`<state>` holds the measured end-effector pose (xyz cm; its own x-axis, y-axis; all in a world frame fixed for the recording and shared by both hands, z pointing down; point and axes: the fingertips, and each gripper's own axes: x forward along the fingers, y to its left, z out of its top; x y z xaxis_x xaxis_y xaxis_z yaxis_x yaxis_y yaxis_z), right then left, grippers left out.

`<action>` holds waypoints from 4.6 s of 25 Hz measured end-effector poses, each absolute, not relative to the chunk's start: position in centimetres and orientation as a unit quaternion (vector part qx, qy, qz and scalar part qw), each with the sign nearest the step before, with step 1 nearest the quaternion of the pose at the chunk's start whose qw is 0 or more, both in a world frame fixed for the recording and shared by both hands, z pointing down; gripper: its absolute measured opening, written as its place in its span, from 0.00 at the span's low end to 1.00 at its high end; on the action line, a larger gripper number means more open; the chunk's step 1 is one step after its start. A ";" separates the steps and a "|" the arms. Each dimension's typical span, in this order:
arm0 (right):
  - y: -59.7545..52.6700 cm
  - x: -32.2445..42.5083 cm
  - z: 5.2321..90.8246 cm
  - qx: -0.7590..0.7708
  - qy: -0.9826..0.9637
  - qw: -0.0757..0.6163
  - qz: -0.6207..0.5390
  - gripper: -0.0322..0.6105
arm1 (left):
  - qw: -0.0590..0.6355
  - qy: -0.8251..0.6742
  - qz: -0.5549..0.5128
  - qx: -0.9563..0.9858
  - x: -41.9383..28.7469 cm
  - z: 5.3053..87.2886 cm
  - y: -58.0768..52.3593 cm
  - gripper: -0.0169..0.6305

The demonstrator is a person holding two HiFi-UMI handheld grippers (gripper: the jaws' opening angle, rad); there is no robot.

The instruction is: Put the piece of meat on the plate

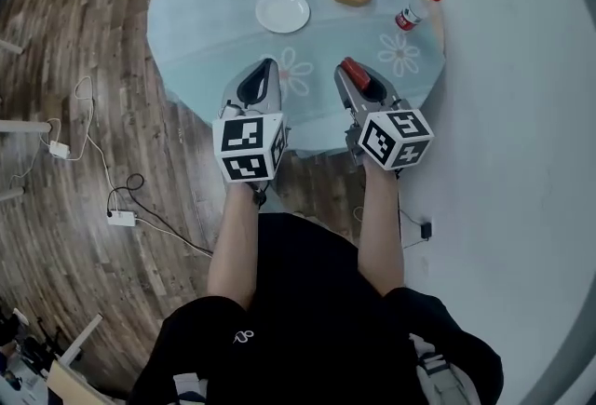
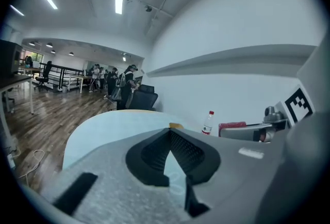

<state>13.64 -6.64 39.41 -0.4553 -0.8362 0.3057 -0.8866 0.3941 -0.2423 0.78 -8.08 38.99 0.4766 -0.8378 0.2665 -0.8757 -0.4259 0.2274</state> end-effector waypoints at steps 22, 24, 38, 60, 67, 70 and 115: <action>-20.6 11.6 46.6 0.496 -0.818 0.136 0.259 0.21 | 0.249 -0.499 0.119 0.822 -1.4 46.2 -23.5 0.03; -21.2 12.2 47.5 0.495 -0.815 0.141 0.268 0.21 | 0.251 -0.503 0.124 0.818 -1.1 46.5 -23.9 0.03; -28.1 8.8 59.0 0.396 -0.839 0.238 0.287 0.21 | 0.283 -0.570 0.137 0.759 -4.8 50.0 -24.2 0.03; -35.2 5.8 61.3 0.375 -0.820 0.425 0.086 0.28 | 0.293 -0.624 0.130 0.713 -10.7 50.1 -22.9 0.03; -34.3 4.8 61.9 0.363 -0.830 0.405 0.122 0.39 | 0.290 -0.617 0.128 0.721 -10.7 49.7 -22.5 0.03; -33.9 4.5 60.7 0.368 -0.842 0.368 0.144 0.47 | 0.290 -0.613 0.126 0.724 -10.8 49.6 -22.3 0.03; -22.0 10.1 29.3 0.554 -0.831 0.009 0.046 0.07 | 0.050 -0.483 0.020 0.874 -1.5 29.3 -24.1 0.03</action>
